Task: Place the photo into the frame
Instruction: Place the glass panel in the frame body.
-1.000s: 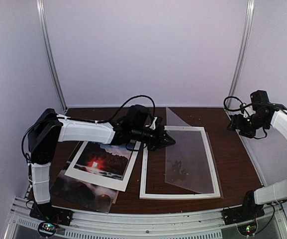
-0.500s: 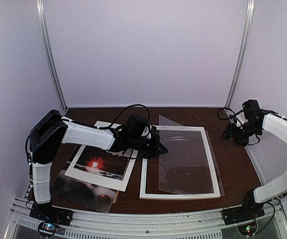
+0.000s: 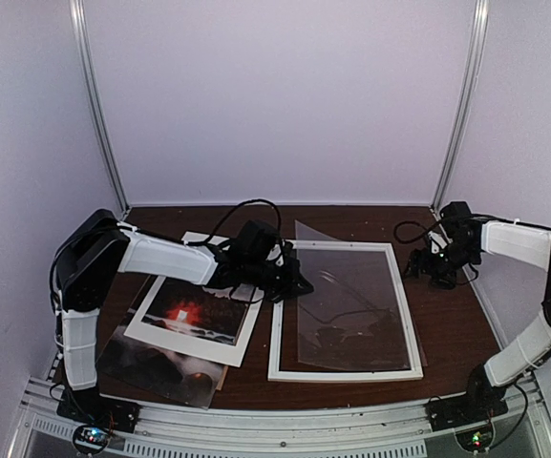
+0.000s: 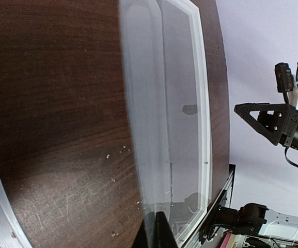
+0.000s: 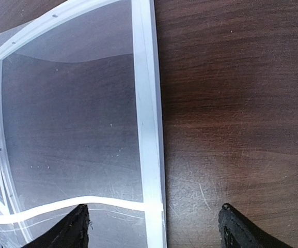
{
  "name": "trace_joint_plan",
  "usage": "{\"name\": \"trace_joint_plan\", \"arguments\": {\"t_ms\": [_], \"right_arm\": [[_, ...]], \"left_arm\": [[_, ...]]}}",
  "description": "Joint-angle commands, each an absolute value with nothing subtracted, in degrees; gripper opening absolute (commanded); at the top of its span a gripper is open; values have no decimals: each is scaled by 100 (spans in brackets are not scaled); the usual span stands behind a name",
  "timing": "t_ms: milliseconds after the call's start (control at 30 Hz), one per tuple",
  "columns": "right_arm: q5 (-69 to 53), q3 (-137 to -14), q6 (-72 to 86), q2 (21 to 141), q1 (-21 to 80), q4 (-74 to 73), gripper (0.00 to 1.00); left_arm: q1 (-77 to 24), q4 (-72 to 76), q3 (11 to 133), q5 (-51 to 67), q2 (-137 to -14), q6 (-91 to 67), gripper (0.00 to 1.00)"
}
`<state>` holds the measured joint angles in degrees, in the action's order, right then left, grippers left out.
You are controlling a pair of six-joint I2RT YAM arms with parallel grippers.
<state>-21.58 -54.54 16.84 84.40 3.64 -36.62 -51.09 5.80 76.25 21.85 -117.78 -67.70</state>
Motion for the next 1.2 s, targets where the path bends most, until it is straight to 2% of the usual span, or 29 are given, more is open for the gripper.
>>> {"name": "trace_joint_plan", "arguments": {"t_ms": [0,67,1167], "right_arm": [[-2031,-5381,1680,8514,411,-3455,96],[-2010,-5379,1656,8525,429,-3454,100],[-1962,-5323,1652,8653,481,-3410,100]], "left_arm": [[-5046,606,7704,2250,-11800,-6552,0],[-5029,546,7744,2285,-11825,-6514,0],[-4920,211,7902,2411,-11920,-6198,0]]}}
